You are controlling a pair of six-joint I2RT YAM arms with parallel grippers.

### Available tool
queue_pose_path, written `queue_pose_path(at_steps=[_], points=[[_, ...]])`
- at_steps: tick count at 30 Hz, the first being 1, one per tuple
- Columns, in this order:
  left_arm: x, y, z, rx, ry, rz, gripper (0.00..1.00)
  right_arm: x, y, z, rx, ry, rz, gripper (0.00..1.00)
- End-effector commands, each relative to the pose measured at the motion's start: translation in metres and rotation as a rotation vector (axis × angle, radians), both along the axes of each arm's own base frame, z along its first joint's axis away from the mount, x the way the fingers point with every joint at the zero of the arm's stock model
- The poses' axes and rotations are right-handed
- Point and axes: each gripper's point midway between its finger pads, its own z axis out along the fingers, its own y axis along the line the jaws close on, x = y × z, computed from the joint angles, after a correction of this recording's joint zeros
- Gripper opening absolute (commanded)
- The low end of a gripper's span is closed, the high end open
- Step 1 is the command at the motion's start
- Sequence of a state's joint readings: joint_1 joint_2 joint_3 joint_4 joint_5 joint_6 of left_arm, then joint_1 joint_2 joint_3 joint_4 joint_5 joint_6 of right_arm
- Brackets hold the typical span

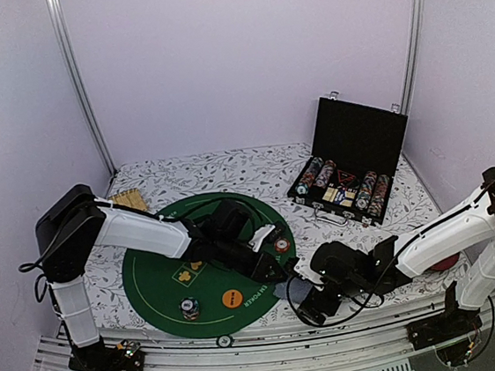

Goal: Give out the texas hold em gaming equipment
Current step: Pick up the poker card from the face-down deck piles.

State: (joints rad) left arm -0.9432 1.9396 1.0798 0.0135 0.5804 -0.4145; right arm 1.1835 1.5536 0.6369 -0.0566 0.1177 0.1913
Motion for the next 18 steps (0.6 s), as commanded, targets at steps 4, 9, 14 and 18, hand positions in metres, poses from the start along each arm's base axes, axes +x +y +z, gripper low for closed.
queue_pose_path(at_steps=[4,9,14,18], points=[[0.010,0.008,-0.028,0.086,-0.013,0.021,0.45,0.001,0.004,0.004,0.006,0.005,-0.001,0.96],[0.007,0.004,-0.041,0.145,-0.034,0.008,0.58,0.001,0.004,0.004,0.005,0.004,-0.004,0.96],[0.001,0.000,-0.038,0.124,-0.023,-0.017,0.54,0.001,0.004,0.004,0.006,0.004,-0.003,0.96],[-0.003,0.003,-0.032,0.116,-0.042,-0.031,0.47,0.001,0.004,0.005,0.008,0.000,-0.005,0.96]])
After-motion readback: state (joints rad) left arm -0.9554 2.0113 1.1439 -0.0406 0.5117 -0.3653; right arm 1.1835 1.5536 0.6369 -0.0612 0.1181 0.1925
